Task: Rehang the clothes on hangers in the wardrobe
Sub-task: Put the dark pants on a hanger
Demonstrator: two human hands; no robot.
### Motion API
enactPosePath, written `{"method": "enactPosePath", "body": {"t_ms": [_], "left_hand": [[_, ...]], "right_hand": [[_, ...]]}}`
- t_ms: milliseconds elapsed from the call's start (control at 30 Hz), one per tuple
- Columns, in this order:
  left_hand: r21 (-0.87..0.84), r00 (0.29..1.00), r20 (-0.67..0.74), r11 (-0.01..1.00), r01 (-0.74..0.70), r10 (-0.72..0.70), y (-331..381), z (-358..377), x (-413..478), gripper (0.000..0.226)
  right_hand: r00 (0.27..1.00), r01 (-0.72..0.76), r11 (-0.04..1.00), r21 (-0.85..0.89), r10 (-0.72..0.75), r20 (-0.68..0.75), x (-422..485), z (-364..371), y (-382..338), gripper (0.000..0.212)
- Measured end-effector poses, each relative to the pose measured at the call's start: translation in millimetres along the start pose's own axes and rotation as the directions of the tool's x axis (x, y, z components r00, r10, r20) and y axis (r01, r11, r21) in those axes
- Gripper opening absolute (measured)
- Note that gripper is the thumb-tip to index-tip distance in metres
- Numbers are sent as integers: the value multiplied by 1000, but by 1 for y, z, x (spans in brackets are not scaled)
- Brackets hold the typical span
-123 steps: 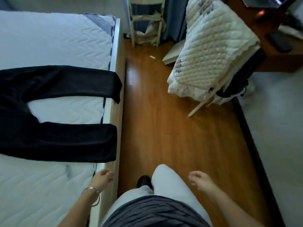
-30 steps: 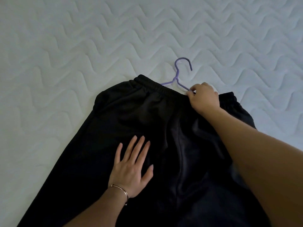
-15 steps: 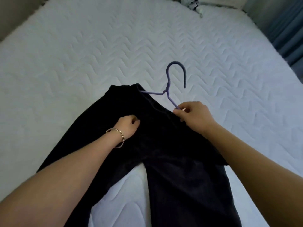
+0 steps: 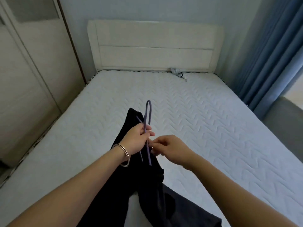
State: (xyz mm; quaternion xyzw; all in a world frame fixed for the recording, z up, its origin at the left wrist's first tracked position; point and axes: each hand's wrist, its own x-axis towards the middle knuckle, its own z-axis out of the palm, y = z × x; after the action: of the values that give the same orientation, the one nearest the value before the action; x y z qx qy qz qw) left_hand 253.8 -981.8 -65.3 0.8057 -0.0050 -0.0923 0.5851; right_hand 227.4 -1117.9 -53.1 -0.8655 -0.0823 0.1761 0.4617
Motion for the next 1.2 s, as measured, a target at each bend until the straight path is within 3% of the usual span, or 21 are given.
{"method": "enactPosePath", "body": {"t_ms": [67, 167, 300, 400, 500, 667, 800, 900, 967, 1100, 1200], "left_hand": [[37, 1000, 12, 999, -7, 6, 30, -26, -32, 15], [185, 999, -6, 982, -42, 44, 70, -63, -74, 17], [354, 981, -93, 927, -125, 168, 127, -109, -127, 19], [511, 933, -166, 837, -195, 319, 166, -143, -170, 20], [589, 875, -202, 768, -250, 440, 201, -169, -217, 24], [693, 790, -284, 686, -222, 543, 233, -196, -291, 31], [677, 662, -495, 728, -113, 563, 225, -218, -356, 25], [730, 547, -627, 663, 165, 555, 200, -240, -416, 29], [696, 508, -698, 647, 313, 505, 180, -259, -459, 32], [564, 521, -780, 752, 342, 348, 141, -294, -537, 14], [492, 380, -858, 770, 407, 347, 123, -325, -578, 27]], "right_hand": [[998, 62, 997, -39, -62, 4, -20, -10, -33, 26], [973, 184, 975, -123, -198, -118, -39, -23, -75, 20], [850, 396, 869, -297, -469, -241, -59, -37, -138, 40], [766, 518, 741, -428, -624, -153, -73, -44, -190, 49], [680, 605, 603, -520, -731, -57, -87, -41, -237, 39], [538, 745, 471, -472, -843, 7, -125, -21, -304, 22], [473, 836, 427, -343, -879, 59, -147, 13, -339, 20], [457, 868, 416, -273, -883, 108, -159, 47, -360, 20], [432, 887, 395, -239, -893, 128, -167, 69, -377, 21], [385, 916, 351, -195, -905, 182, -191, 120, -410, 22], [323, 944, 293, -153, -916, 237, -211, 168, -438, 21]]}}
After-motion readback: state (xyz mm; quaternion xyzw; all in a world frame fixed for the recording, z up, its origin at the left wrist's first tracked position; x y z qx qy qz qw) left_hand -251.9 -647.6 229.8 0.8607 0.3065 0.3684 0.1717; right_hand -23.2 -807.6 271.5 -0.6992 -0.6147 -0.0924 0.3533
